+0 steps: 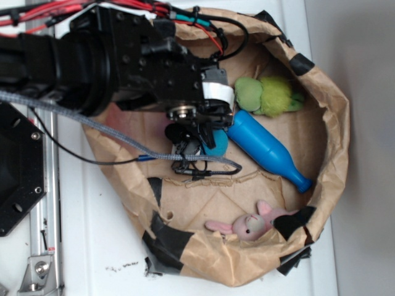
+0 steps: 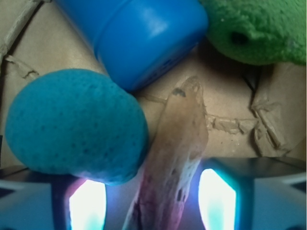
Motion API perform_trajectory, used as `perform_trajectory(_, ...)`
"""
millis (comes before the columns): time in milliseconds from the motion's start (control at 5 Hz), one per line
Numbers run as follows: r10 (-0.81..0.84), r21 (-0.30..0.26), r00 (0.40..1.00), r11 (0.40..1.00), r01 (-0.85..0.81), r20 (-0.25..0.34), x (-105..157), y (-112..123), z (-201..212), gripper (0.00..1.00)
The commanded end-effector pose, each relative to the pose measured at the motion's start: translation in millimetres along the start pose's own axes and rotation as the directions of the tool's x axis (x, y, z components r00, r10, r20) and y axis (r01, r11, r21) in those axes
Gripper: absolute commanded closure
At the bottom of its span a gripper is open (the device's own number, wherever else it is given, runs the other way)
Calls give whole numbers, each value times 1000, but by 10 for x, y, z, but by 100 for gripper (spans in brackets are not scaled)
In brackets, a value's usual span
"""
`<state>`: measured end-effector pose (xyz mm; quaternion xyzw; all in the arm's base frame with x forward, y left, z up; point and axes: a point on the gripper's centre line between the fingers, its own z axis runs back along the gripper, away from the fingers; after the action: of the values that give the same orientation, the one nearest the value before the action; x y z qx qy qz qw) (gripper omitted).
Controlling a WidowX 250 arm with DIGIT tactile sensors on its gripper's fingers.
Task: Grab the wood chip.
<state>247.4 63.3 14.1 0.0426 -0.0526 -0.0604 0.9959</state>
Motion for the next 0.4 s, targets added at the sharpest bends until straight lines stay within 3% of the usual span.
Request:
perform_trajectory(0,58,46,997,997,-56,-48,-63,91,-9,100)
perform_trajectory(200,101,95,984,992,-88,-144,-53,44,329,100)
